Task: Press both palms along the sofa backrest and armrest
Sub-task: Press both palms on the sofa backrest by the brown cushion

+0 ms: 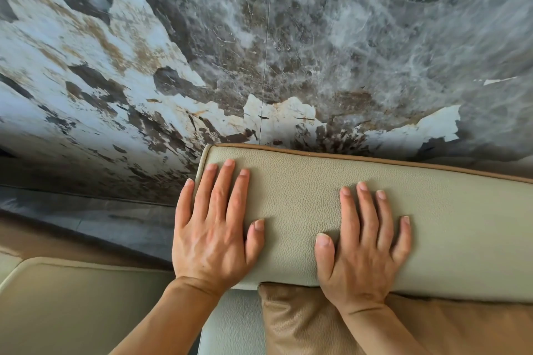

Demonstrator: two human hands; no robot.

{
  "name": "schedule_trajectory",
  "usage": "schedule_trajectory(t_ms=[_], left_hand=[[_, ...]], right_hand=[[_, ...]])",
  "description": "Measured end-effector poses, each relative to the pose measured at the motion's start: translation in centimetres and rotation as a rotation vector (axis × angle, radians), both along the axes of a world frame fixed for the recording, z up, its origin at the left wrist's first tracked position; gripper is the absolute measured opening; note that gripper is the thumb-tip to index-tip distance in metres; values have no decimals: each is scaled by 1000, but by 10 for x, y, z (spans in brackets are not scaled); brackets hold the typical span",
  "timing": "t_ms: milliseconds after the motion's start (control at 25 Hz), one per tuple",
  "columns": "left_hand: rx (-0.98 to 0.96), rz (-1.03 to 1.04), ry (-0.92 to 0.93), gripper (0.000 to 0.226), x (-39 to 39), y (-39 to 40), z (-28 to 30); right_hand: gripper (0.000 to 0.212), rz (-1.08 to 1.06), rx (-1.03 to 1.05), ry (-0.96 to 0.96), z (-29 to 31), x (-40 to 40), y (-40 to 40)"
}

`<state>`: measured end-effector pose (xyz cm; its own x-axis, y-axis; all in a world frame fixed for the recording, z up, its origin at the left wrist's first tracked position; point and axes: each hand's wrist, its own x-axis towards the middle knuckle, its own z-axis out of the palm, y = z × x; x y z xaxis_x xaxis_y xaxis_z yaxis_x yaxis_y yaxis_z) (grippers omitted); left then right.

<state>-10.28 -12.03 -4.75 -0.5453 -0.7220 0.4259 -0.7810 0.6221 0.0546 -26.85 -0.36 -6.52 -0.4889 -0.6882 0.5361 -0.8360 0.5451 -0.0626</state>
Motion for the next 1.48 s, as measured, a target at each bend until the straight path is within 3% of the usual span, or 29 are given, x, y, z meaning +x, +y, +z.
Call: schedule_trajectory(t_ms=[1480], left_hand=[[10,-76,-12,67,-46,-53,-4]], right_hand=[[65,-69,20,5,0,-39,-43]])
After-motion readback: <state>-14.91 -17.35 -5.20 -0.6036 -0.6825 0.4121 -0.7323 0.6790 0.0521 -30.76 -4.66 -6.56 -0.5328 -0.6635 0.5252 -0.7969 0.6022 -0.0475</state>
